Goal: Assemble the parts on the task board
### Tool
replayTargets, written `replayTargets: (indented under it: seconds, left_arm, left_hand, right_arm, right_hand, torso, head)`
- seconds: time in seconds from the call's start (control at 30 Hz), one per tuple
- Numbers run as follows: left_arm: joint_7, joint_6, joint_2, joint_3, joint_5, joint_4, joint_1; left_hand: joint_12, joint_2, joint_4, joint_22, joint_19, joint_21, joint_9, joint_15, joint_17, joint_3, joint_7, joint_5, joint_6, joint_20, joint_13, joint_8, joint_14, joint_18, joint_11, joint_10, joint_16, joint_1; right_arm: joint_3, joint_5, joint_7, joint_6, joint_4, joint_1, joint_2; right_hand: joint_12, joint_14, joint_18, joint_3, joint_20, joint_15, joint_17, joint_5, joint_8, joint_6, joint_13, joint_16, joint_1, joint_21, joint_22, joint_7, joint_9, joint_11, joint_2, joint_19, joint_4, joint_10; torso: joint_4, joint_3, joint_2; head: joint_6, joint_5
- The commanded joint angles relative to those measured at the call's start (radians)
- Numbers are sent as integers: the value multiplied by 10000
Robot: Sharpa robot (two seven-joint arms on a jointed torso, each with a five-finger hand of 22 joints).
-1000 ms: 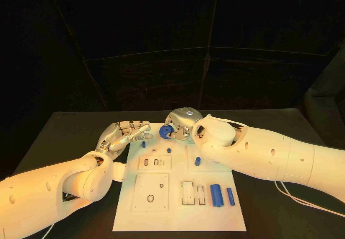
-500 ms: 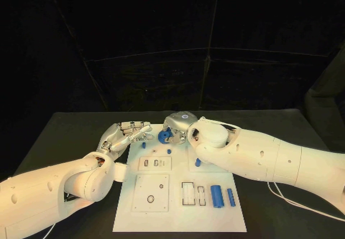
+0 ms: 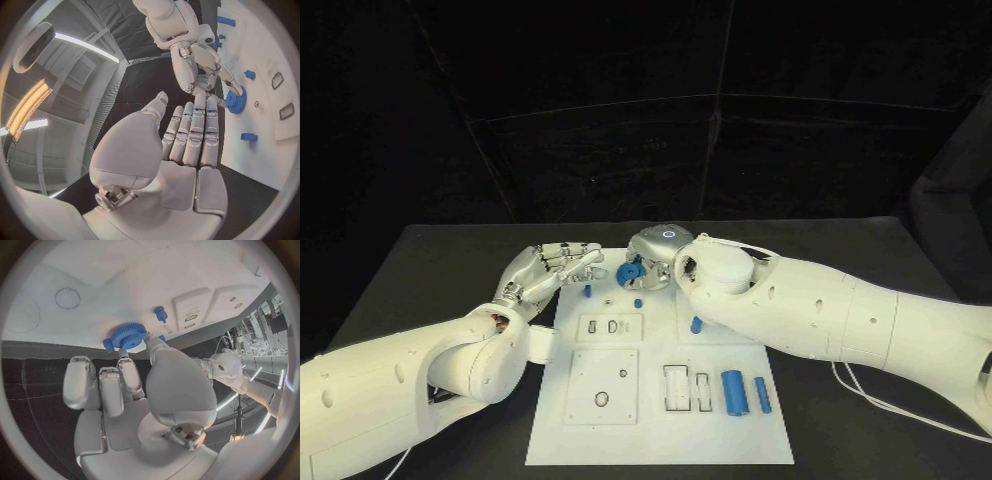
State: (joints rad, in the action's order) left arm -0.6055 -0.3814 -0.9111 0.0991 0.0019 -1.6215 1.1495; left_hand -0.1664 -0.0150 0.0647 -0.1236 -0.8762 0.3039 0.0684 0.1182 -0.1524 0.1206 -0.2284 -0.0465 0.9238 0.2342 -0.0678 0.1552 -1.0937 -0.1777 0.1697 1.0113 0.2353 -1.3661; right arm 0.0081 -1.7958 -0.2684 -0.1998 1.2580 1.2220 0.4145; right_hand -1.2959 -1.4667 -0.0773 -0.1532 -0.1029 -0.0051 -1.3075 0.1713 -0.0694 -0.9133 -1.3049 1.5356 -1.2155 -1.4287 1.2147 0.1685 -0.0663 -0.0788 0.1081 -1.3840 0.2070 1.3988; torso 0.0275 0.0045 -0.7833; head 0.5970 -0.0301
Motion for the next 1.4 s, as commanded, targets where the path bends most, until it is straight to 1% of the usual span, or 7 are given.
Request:
replayTargets:
  seconds: [0.03, 0.17, 0.53, 0.73, 0.83, 1.0, 1.4]
  left_arm:
    - [-79, 83, 5, -8, -2, -10, 15]
    - [-68, 90, 7, -8, -2, -6, 15]
    - [-51, 88, 0, -8, -2, -4, 16]
    - [-48, 96, -18, -8, -2, -7, 16]
    - [-48, 100, -36, -8, -2, -4, 16]
    - [-49, 110, -75, -8, -2, -1, 16]
    - [-62, 125, -164, -7, -2, -47, 18]
  left_hand:
    - [44, 111, -82, 14, -75, -53, -10, 34, -12, -2, -16, -35, 49, 17, 10, -62, -55, -67, 20, 62, -55, 27]
    - [44, 111, -82, 14, -75, -53, -10, 34, -12, -2, -16, -35, 49, 17, 10, -62, -55, -67, 20, 62, -55, 27]
    - [47, 110, -85, 16, -77, -54, -10, 34, -13, -3, -16, -35, 49, 17, 11, -64, -55, -67, 20, 63, -58, 29]
    - [47, 110, -85, 16, -77, -54, -10, 34, -13, -3, -16, -35, 49, 17, 11, -64, -55, -67, 20, 63, -58, 29]
    - [47, 110, -85, 16, -77, -54, -10, 34, -13, -3, -16, -35, 49, 17, 11, -64, -55, -67, 20, 63, -58, 29]
    - [51, 111, -90, 19, -78, -56, -11, 34, -14, -3, -17, -35, 47, 17, 11, -67, -55, -66, 21, 63, -62, 30]
    - [61, 110, -105, 25, -80, -62, -12, 35, -17, -2, -11, -35, 47, 17, 12, -71, -54, -65, 20, 64, -74, 25]
  right_arm:
    - [3, 137, 63, 189, -5, 20, 1]
    - [3, 263, 66, 375, -7, 21, 13]
    - [3, 590, -17, 641, -20, 22, 107]
    - [4, 567, 275, -697, 166, 21, 321]
    - [4, 719, 685, -1767, 338, 18, 543]
    - [1, 1841, 1735, -2827, 839, 15, 1266]
    - [-7, 5452, 3710, -1611, 2130, 30, 4225]
  right_hand:
    - [42, -857, 45, 352, -95, 115, -1809, 180, 27, 83, 0, 26, 363, 19, -5, 15, -17, -37, -103, 4, 336, -43]
    - [-14, -861, 46, 898, -100, 116, -1833, 1055, -8, -2, -54, 35, 968, 11, 9, 1, -41, -33, -322, -3, 806, -19]
    - [-145, -874, 58, 1366, -91, 101, -1892, 1141, -18, -90, -182, 58, 1308, -18, 69, -16, -41, -17, -680, -35, 827, 57]
    - [-320, -918, 64, 1624, -84, 97, -2087, 1763, -17, -138, -355, 137, 828, -40, 104, -28, -39, -6, -816, -59, 665, 157]
    - [-355, -917, 65, 1727, -83, 93, -2087, 1879, -10, -144, -391, 137, 529, -43, 106, -30, -36, -3, -787, -64, 547, 178]
    - [-362, -910, 63, 1928, -101, 117, -2065, 1271, 50, 0, -407, 126, 115, -33, 84, 13, -12, -36, -753, -52, 410, 184]
    - [53, -782, -48, 2114, -37, 20, -1558, 844, -76, -330, -79, -115, -1704, 264, -493, -102, -58, 80, -656, 270, -740, -80]
  torso:
    - [6, 3, 0]
    - [3, 4, 1]
    - [6, 2, 1]
    - [5, 11, 3]
    - [-4, 3, 12]
    - [-33, 12, 25]
    - [-233, 80, 82]
  head:
    - [-10, -2]
    - [-8, -3]
    - [14, -28]
    - [11, -25]
    - [-6, -16]
    - [-50, -19]
    - [-104, -56]
